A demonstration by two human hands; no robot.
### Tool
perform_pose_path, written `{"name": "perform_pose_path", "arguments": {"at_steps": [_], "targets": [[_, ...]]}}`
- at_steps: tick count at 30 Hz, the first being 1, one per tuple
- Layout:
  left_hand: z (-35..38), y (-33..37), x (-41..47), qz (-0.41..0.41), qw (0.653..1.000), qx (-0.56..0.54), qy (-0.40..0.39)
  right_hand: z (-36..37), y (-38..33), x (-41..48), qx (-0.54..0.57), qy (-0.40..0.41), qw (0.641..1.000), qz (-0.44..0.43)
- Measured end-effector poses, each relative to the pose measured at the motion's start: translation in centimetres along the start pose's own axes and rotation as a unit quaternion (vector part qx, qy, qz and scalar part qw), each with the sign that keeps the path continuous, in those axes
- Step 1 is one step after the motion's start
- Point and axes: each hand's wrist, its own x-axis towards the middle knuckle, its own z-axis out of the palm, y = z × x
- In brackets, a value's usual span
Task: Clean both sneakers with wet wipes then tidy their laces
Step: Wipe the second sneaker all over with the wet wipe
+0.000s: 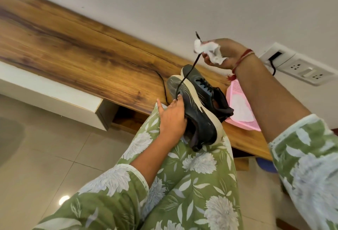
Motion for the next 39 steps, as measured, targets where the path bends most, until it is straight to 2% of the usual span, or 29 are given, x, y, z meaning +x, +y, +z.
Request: {"name": "perform_pose_path", "arguments": {"at_steps": [1, 2, 3, 4, 6, 9, 12, 15, 18, 21, 23, 26, 29, 32, 34, 37, 39], "targets": [[0.0, -0.1, 0.1, -0.005, 1.0, -0.007, 0.003, 0.4, 0.1, -0.4, -0.213, 0.039, 0.976, -0.017], [0.0, -0.1, 0.1, -0.011, 1.0, -0.017, 0.006, 0.9, 0.7, -0.5, -0.361, 0.077, 0.928, -0.039], [0.2, -0.2, 0.2, -0.019, 0.999, -0.036, 0.012, 1.3, 1.5, -0.6, -0.432, 0.101, 0.894, -0.061], [0.3, -0.3, 0.3, -0.028, 0.998, -0.06, 0.019, 1.5, 2.5, -0.6, -0.436, 0.116, 0.889, -0.075], [0.4, -0.4, 0.6, -0.048, 0.993, -0.105, 0.024, 1.4, 4.6, -0.6, -0.375, 0.121, 0.916, -0.082], [0.7, -0.5, 0.9, -0.073, 0.989, -0.128, 0.023, 1.1, 7.9, -0.8, -0.366, 0.076, 0.927, -0.038], [0.6, -0.4, 0.6, -0.1, 0.989, -0.108, 0.034, 1.4, 10.6, -0.8, -0.339, 0.052, 0.939, -0.037], [0.2, -0.2, 0.4, -0.146, 0.986, -0.076, -0.003, 2.2, 12.0, 0.2, -0.285, 0.076, 0.953, -0.074], [0.0, -0.1, 0.4, -0.144, 0.989, -0.013, -0.027, 3.2, 12.5, 1.1, -0.348, 0.113, 0.919, -0.148], [0.3, 0.0, 0.5, -0.102, 0.994, 0.039, -0.028, 3.9, 12.5, 1.2, -0.461, 0.116, 0.849, -0.231], [0.5, 0.1, 0.6, -0.076, 0.995, 0.053, -0.027, 4.3, 12.5, 1.0, -0.516, 0.091, 0.819, -0.236], [0.4, 0.2, 1.0, -0.079, 0.996, 0.024, -0.03, 4.3, 12.5, 0.6, -0.57, 0.068, 0.789, -0.217], [0.2, 0.5, 1.1, -0.095, 0.995, 0.014, -0.036, 4.1, 12.4, 0.0, -0.586, 0.056, 0.781, -0.208], [0.1, 0.7, 0.9, -0.091, 0.995, 0.036, -0.038, 3.9, 12.4, -0.7, -0.586, 0.041, 0.789, -0.181], [0.0, 0.8, 0.7, -0.086, 0.994, 0.045, -0.041, 3.9, 12.3, -1.3, -0.59, 0.007, 0.791, -0.16], [0.0, 0.7, 0.6, -0.079, 0.995, 0.042, -0.042, 3.2, 10.3, -2.2, -0.62, -0.081, 0.773, -0.105], [0.1, 0.4, 0.7, -0.077, 0.996, 0.029, -0.04, 2.6, 8.6, -2.7, -0.6, -0.108, 0.789, -0.075]]}}
